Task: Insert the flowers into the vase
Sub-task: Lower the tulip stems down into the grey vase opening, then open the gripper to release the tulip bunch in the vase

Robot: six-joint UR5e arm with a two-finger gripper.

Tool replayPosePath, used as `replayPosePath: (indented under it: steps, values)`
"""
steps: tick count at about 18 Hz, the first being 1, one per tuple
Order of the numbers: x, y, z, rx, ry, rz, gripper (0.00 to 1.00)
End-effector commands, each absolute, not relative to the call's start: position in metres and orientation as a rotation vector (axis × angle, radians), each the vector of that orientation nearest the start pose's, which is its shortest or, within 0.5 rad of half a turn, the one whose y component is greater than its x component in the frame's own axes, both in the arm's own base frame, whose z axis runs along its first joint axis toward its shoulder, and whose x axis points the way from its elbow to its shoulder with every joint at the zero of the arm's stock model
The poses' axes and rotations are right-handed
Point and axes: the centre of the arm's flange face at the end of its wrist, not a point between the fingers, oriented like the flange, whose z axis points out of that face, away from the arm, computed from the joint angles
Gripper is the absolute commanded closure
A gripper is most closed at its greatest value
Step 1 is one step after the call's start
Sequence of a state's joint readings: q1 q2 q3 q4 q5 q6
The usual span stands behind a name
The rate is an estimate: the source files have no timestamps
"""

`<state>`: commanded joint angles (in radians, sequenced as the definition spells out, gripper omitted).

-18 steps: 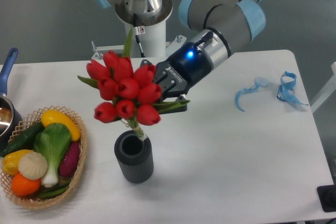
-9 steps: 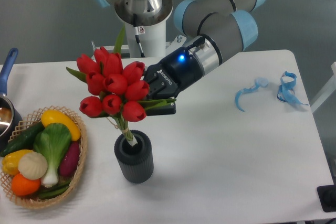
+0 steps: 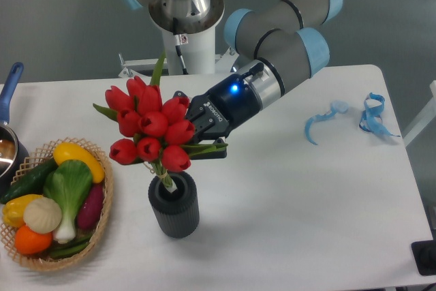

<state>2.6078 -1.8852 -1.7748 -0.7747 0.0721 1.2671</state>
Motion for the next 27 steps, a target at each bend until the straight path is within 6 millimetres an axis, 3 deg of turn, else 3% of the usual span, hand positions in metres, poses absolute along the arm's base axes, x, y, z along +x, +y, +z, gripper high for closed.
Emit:
replayPosePath:
  steps: [12,14,21,27]
  values:
    - [-0.384,0.496,0.338,-1.695,0.340,-0.459,0.79]
    - [-0.385,0.494,0.322,-1.717,0.321,-0.472,0.78]
    - [-0.384,0.492,0.303,-1.727,0.294,-0.498,0.78]
    - [-0.382,0.490,0.290,-1.734,0.277,-0.517,0.71]
